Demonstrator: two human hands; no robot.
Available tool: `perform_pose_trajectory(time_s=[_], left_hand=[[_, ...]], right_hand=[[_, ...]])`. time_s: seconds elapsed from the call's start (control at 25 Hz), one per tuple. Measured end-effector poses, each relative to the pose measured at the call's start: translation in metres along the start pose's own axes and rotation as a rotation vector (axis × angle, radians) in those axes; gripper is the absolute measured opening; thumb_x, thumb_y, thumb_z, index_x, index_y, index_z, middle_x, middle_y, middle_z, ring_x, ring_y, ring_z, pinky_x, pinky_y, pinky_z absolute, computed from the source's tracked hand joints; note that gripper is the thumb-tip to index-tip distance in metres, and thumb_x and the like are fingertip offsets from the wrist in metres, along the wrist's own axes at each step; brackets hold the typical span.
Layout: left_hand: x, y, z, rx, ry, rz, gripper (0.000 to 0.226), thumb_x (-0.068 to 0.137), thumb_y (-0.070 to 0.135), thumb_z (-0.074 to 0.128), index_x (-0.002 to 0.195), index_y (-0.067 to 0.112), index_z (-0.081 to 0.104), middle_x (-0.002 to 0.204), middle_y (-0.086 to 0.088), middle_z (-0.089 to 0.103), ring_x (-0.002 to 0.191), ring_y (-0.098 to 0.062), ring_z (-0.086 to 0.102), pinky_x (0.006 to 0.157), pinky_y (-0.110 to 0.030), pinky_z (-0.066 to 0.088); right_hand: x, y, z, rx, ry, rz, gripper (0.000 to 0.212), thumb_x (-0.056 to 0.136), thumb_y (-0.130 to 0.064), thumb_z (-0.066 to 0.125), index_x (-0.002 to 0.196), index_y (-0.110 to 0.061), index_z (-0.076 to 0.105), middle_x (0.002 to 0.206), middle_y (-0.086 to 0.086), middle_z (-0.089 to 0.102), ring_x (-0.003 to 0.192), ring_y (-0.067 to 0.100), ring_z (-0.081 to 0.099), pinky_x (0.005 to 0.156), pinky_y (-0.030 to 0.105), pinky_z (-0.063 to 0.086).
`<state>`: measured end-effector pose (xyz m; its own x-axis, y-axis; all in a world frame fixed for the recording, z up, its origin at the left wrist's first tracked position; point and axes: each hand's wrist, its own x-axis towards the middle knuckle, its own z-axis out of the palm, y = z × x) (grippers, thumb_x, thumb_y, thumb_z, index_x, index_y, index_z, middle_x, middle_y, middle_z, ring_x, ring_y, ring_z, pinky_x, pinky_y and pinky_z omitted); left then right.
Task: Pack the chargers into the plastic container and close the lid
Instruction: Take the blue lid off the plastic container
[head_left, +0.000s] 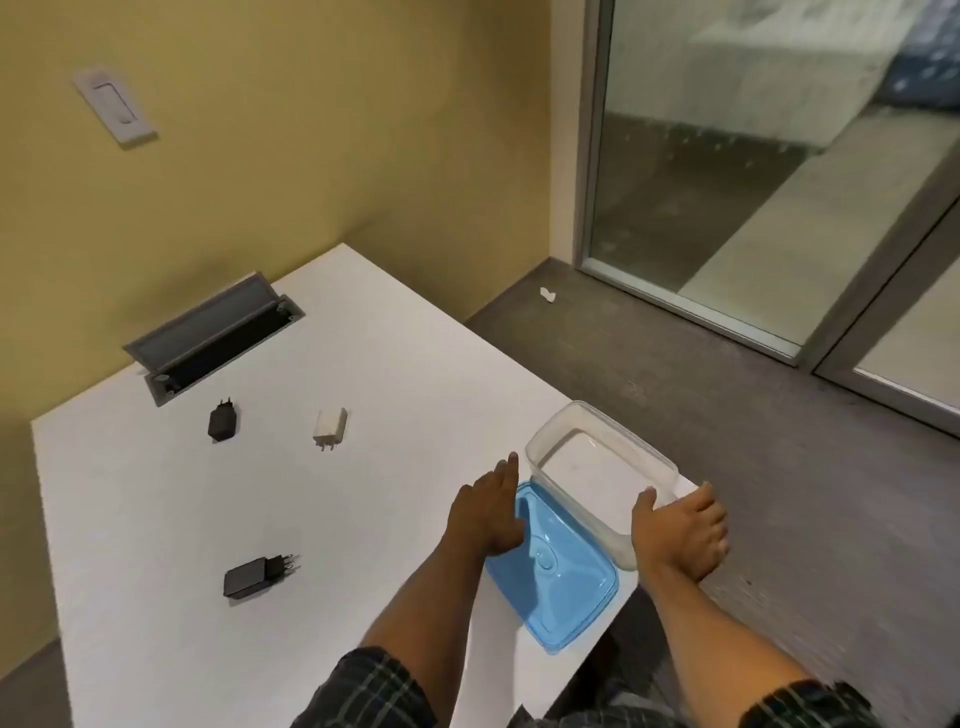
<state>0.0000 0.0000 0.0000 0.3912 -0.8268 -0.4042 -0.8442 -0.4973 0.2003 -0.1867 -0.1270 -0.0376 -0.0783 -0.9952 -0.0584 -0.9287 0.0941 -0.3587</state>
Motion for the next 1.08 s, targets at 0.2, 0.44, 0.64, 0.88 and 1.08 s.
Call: perform_pose_trajectory(time_s=[0.2, 0.44, 0.64, 0.88, 1.08], left_hand=[[0.019, 0.024, 0.006, -0.161, -0.059, -0.031, 0.1, 0.094, 0.047, 0.058, 0.161, 0.021, -0.012, 0.163, -0.006, 0.034, 0.136, -0.032, 0.052, 0.113, -0.047, 0.042], [0.04, 0.032, 0.001, -0.275, 0.002, -0.066, 0.09, 0.092, 0.048, 0.059, 0.161, 0.018, 0.01, 0.163, -0.005, 0.034, 0.142, -0.031, 0.045, 0.115, -0.047, 0.038], [0.043, 0.029, -0.007, -0.495, 0.008, -0.109, 0.095, 0.093, 0.047, 0.062, 0.162, 0.01, 0.008, 0.166, -0.008, 0.026, 0.15, -0.031, 0.034, 0.121, -0.05, 0.031], [0.008, 0.005, -0.023, -0.629, 0.253, -0.149, 0.057, 0.09, 0.041, 0.05, 0.142, 0.016, 0.048, 0.139, -0.009, 0.059, 0.126, -0.031, 0.058, 0.106, -0.047, 0.047], [-0.037, -0.04, -0.016, -0.506, 0.45, -0.348, 0.044, 0.101, 0.024, 0.046, 0.144, 0.017, 0.047, 0.134, -0.008, 0.06, 0.119, -0.031, 0.06, 0.101, -0.042, 0.049]], right_hand=[[0.002, 0.014, 0.001, 0.041, -0.123, 0.1, 0.068, 0.093, -0.061, 0.047, 0.137, -0.009, 0.036, 0.103, 0.017, 0.069, 0.082, 0.032, 0.068, 0.071, 0.038, 0.054], [0.021, 0.019, 0.006, -0.043, -0.213, -0.073, 0.044, 0.103, -0.047, 0.034, 0.11, -0.014, 0.062, 0.088, 0.008, 0.068, 0.073, 0.018, 0.059, 0.065, 0.028, 0.047], [0.025, 0.006, 0.002, 0.125, -0.183, -0.043, 0.042, 0.105, -0.035, 0.037, 0.088, -0.009, 0.066, 0.07, 0.006, 0.061, 0.063, 0.021, 0.057, 0.062, 0.028, 0.045], [0.019, -0.03, -0.005, 0.282, -0.176, -0.197, 0.04, 0.104, -0.036, 0.038, 0.084, -0.012, 0.063, 0.075, 0.009, 0.068, 0.069, 0.027, 0.065, 0.071, 0.037, 0.058], [-0.008, -0.071, 0.003, 0.28, -0.244, -0.457, 0.042, 0.104, -0.036, 0.035, 0.084, -0.01, 0.06, 0.072, 0.013, 0.067, 0.069, 0.034, 0.066, 0.068, 0.039, 0.056]])
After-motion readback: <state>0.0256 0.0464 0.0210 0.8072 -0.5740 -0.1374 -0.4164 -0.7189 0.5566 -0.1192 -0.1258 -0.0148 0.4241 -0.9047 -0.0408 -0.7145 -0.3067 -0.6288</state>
